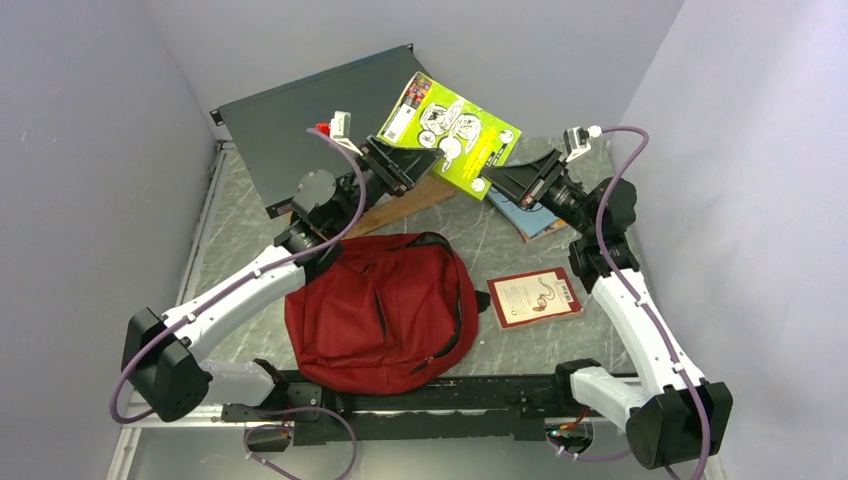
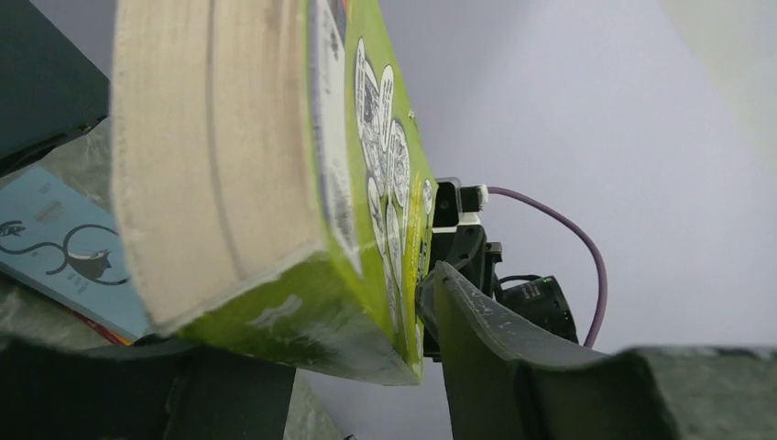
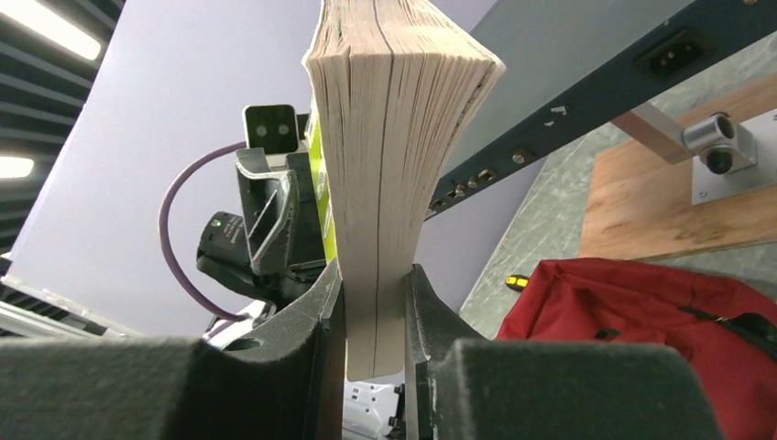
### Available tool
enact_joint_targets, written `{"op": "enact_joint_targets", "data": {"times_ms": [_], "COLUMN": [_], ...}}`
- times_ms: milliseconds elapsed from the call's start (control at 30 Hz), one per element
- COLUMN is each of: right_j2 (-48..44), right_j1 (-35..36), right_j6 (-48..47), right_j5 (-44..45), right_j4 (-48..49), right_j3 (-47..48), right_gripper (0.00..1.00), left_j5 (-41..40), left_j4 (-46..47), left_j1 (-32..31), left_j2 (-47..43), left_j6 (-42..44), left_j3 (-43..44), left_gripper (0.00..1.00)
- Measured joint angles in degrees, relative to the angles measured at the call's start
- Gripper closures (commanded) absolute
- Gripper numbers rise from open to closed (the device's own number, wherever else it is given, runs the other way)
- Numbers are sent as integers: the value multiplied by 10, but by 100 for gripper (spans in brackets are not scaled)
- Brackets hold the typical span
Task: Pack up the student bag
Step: Pick up the book from the center of the board.
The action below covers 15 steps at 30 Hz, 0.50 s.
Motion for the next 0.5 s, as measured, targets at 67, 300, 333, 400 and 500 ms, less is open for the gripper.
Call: {"op": "enact_joint_targets", "data": {"times_ms": [67, 300, 333, 400, 500], "right_j2": [0, -9, -10, -10, -9], "right_j1": [5, 7, 7, 10, 15], "right_j6": [11, 41, 47, 57, 76], "right_j5": [0, 10, 14, 17, 18], "right_j4": [18, 75, 82, 99, 133], "right_j3": [-14, -54, -56, -58, -62], "right_gripper": [99, 59, 56, 53, 60], "left_j5": [-5, 31, 39, 57, 80], "left_j4": [32, 166, 191, 230, 268], "left_j1": [0, 9, 10, 8, -2], "left_j2": [-5, 30, 42, 60, 75], "left_j6": [-12, -85, -104, -134, -163], "left_j3": [-21, -63, -65, -69, -83], "left_gripper": [74, 91, 92, 93, 93]}}
